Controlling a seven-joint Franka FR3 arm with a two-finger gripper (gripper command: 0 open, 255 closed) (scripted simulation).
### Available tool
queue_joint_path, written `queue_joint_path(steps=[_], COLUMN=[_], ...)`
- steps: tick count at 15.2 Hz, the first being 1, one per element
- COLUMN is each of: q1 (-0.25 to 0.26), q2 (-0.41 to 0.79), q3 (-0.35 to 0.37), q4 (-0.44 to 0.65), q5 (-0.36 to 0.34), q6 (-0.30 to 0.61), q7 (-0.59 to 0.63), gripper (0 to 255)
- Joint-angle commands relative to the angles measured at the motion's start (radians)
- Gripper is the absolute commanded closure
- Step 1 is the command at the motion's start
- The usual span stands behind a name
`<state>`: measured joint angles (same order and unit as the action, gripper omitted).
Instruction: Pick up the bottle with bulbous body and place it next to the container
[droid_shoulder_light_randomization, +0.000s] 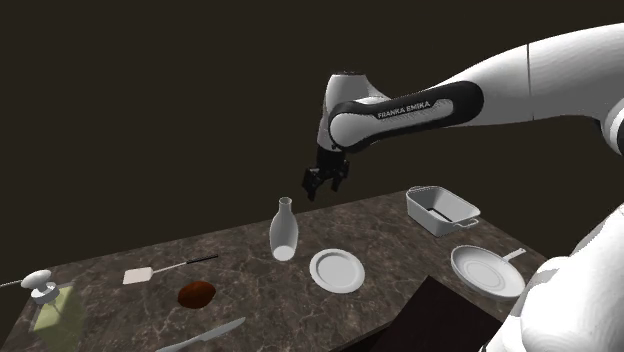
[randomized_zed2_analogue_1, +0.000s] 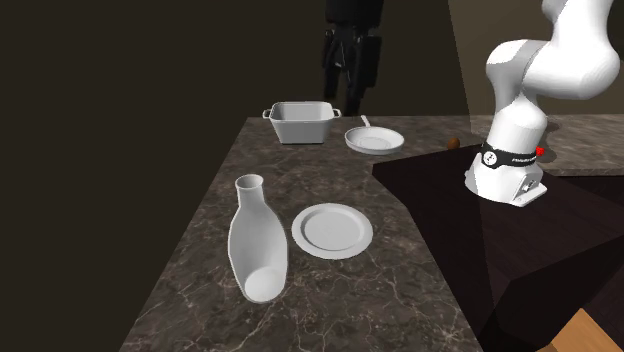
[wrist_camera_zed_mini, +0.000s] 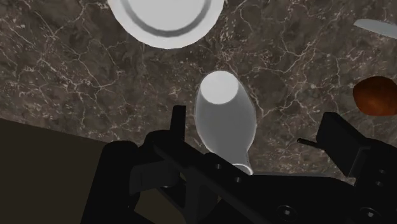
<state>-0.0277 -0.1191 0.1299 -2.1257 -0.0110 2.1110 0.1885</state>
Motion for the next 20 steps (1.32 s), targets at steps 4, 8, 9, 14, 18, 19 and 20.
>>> queue_joint_path(steps=[4,8,9,14,18,19,20], q1=[0.002,0.011,0.014,0.023,0.024,0.025,0.025], q2=[0.194,0.351,0.39,0.491,0.522,0.535,0.534], q3=[0.006,0.004,0.003,-0.002,-0.005,-0.006,-0.006], q4=[0.125,0.257,0.294,0.372,0.362,0.359,0.359], q5=[-0.035,-0.065,-0.071,-0.088,-0.094,-0.096,-0.096], q6=[0.07,0.095,0.098,0.12,0.161,0.176,0.176], q7=[0.022,0.039,0.042,0.05,0.054,0.055,0.055], gripper=[0,0,0,0,0,0,0])
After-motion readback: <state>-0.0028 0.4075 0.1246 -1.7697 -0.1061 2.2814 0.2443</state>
